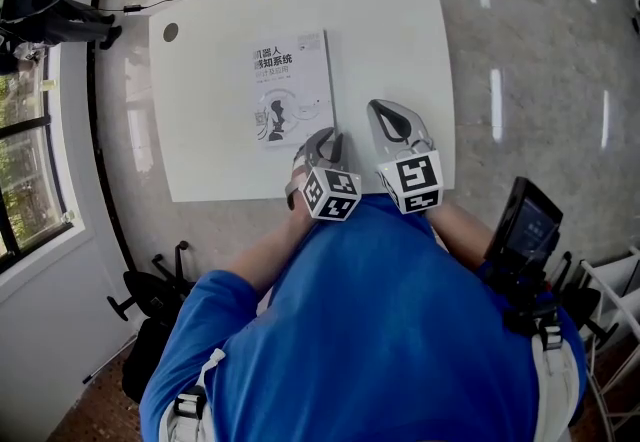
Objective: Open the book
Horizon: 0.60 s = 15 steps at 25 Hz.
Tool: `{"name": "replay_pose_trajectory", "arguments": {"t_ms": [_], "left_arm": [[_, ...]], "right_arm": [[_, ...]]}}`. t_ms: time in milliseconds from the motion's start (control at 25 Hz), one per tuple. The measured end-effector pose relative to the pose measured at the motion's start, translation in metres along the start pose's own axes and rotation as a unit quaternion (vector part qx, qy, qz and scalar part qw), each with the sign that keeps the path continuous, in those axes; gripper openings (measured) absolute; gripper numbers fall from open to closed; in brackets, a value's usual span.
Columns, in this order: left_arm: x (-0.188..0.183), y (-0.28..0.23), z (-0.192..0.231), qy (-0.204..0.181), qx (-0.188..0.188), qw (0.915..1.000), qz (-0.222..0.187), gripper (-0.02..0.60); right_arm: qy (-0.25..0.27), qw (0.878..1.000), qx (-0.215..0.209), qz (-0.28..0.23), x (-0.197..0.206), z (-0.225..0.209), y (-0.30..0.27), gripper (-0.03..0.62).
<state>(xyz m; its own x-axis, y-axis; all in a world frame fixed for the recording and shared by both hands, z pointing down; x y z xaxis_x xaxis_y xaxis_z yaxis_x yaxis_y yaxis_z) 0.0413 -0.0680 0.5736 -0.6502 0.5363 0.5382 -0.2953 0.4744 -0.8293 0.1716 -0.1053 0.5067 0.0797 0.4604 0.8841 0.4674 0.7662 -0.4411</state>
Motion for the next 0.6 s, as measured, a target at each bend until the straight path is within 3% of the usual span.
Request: {"name": "replay_pose_trajectory", "arguments": {"t_ms": [80,360,600], "left_arm": [[0.005,-0.004,-0.004,-0.013,0.004,0.9998,0.012,0.131],[0.013,-0.01,-0.003,-0.039,-0.006,0.9987,0.031,0.133],[0.011,-0.001,0.0,-0.035,-0.007,0.9992,0.017,0.131]], "right_arm": [[0.0,1.0,0.003,-0.002,-0.001,-0.001,0.0,0.003],[-0.001,1.0,0.002,0.001,0.001,-0.001,0.001,0.003],[-0.001,1.0,0.001,-0.003,-0.002,-0.001,0.0,0.003]]}}
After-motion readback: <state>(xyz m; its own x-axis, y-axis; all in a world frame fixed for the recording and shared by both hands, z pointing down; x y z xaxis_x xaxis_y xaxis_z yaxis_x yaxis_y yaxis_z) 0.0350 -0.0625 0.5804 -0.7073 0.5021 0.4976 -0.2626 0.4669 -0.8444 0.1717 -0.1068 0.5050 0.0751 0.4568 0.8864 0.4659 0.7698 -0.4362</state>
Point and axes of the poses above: the fingertips, and each gripper's own axes: y backward along the fingers, z to its left, x out of its underside, the point moved 7 cm from there along y, backward along the fingers, and after that the axes turned 3 degrees about x, right-handed, at the moved point
